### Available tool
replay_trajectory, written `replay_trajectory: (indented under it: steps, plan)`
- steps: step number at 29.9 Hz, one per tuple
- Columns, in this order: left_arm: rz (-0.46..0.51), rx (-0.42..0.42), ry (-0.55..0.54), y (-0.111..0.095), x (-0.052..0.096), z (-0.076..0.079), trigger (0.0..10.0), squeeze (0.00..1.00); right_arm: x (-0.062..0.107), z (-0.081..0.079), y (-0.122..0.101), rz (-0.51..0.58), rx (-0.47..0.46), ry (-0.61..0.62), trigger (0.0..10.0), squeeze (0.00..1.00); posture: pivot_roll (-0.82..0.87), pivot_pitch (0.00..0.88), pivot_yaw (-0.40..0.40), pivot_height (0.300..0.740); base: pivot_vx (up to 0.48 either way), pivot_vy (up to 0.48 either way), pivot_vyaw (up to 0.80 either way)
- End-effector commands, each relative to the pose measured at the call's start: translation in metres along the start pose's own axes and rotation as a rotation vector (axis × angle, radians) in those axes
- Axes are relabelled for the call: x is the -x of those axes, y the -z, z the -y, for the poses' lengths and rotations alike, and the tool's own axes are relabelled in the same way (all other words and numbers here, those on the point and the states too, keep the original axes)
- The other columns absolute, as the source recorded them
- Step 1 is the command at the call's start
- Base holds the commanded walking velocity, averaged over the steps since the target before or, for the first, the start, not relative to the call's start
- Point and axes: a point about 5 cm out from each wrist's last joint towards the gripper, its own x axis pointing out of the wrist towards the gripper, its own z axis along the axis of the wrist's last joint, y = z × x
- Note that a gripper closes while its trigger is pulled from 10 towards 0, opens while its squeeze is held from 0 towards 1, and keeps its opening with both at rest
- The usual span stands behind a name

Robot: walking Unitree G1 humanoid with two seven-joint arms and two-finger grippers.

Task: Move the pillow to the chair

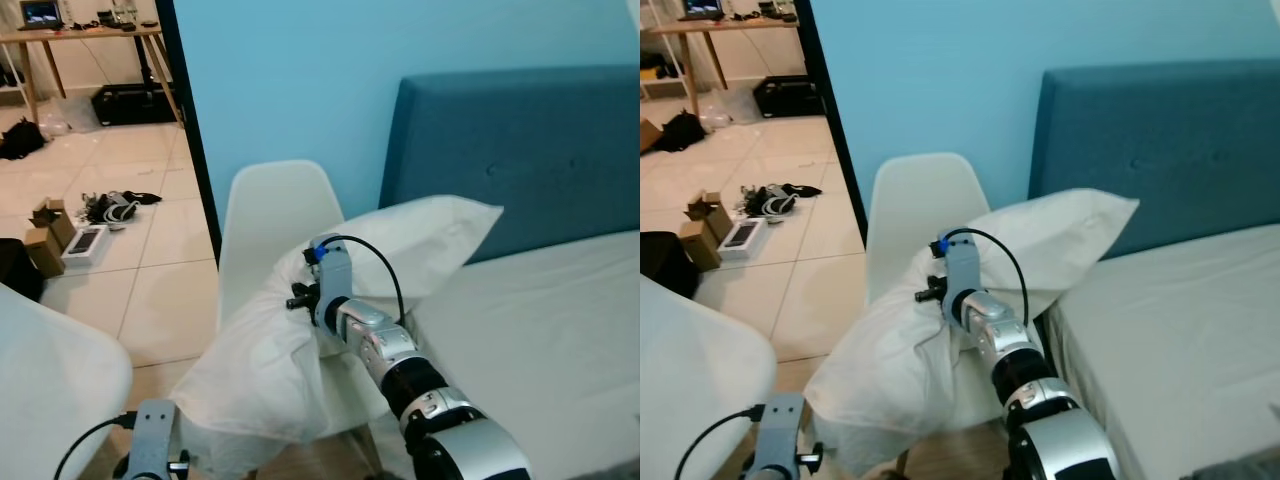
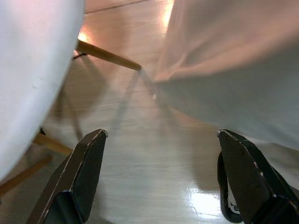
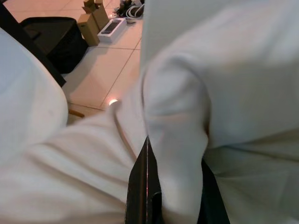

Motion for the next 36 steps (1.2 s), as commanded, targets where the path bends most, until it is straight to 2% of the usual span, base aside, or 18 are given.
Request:
replay_trajectory:
  steps: [1, 3, 4, 13, 17, 19, 20, 23, 25, 29, 33, 35, 36]
  plan:
    - [0.005, 0.105, 0.029, -0.006, -0.002, 0.005, 10.0, 0.00, 0.000, 0.002, -0.005, -0.002, 0.006, 0.012, 10.0, 0.00, -0.08, 0.055, 0.013, 0.570, 0.000, 0.000, 0.00]
    - [0.039, 0.183, 0.073, -0.016, -0.004, 0.010, 10.0, 0.00, -0.001, 0.001, -0.003, -0.009, 0.002, 0.009, 10.0, 0.00, -0.08, 0.055, 0.013, 0.560, 0.000, 0.000, 0.00]
    - [0.058, 0.192, 0.093, -0.021, -0.005, 0.013, 10.0, 0.00, -0.001, 0.001, -0.002, -0.011, 0.000, 0.009, 10.0, 0.00, -0.08, 0.055, 0.013, 0.555, 0.000, 0.000, 0.00]
    - [0.126, 0.159, 0.168, -0.038, -0.007, 0.018, 10.0, 0.00, -0.001, 0.001, -0.002, -0.013, -0.011, 0.014, 10.0, 0.00, -0.07, 0.055, 0.014, 0.530, 0.000, 0.000, 0.00]
    - [0.148, 0.094, 0.187, -0.040, -0.007, 0.016, 10.0, 0.00, 0.000, 0.002, -0.004, -0.001, -0.033, 0.017, 10.0, 0.00, -0.07, 0.057, 0.019, 0.510, 0.000, 0.000, 0.00]
    - [0.156, 0.040, 0.167, -0.039, -0.007, 0.013, 10.0, 0.00, 0.000, 0.001, -0.005, 0.014, -0.050, 0.008, 10.0, 0.00, -0.07, 0.057, 0.019, 0.501, 0.000, 0.000, 0.00]
    - [0.156, 0.040, 0.167, -0.039, -0.007, 0.013, 10.0, 0.00, 0.000, 0.001, -0.005, 0.014, -0.050, 0.008, 10.0, 0.00, -0.07, 0.057, 0.019, 0.501, 0.000, 0.000, 0.00]
    - [0.199, -0.040, 0.060, -0.046, -0.008, -0.001, 10.0, 0.00, 0.000, -0.002, -0.006, 0.028, -0.079, -0.025, 10.0, 0.00, -0.07, 0.060, 0.019, 0.501, 0.000, 0.000, 0.00]
    - [0.235, -0.044, -0.002, -0.054, -0.009, -0.010, 10.0, 0.00, 0.000, -0.005, -0.005, 0.023, -0.081, -0.050, 10.0, 0.00, -0.07, 0.063, 0.020, 0.501, 0.000, 0.000, 0.00]
    - [0.264, -0.044, -0.041, -0.063, -0.010, -0.015, 10.0, 0.00, -0.001, -0.009, -0.003, 0.008, -0.074, -0.076, 10.0, 0.00, -0.07, 0.063, 0.019, 0.501, 0.000, 0.000, 0.00]
    - [0.375, -0.033, -0.078, -0.098, -0.013, -0.019, 10.0, 0.00, 0.000, -0.026, 0.022, -0.136, 0.007, -0.209, 10.0, 0.00, -0.08, 0.066, 0.018, 0.501, 0.000, 0.000, 0.00]
    - [0.389, -0.032, -0.079, -0.102, -0.013, -0.019, 10.0, 0.00, 0.001, -0.029, 0.028, -0.168, 0.017, -0.232, 10.0, 0.00, -0.08, 0.066, 0.017, 0.501, 0.000, 0.000, 0.00]
    - [0.409, -0.033, -0.078, -0.109, -0.013, -0.018, 10.0, 0.00, 0.003, -0.032, 0.040, -0.231, 0.024, -0.267, 10.0, 0.00, -0.08, 0.066, 0.019, 0.501, 0.000, 0.000, 0.00]
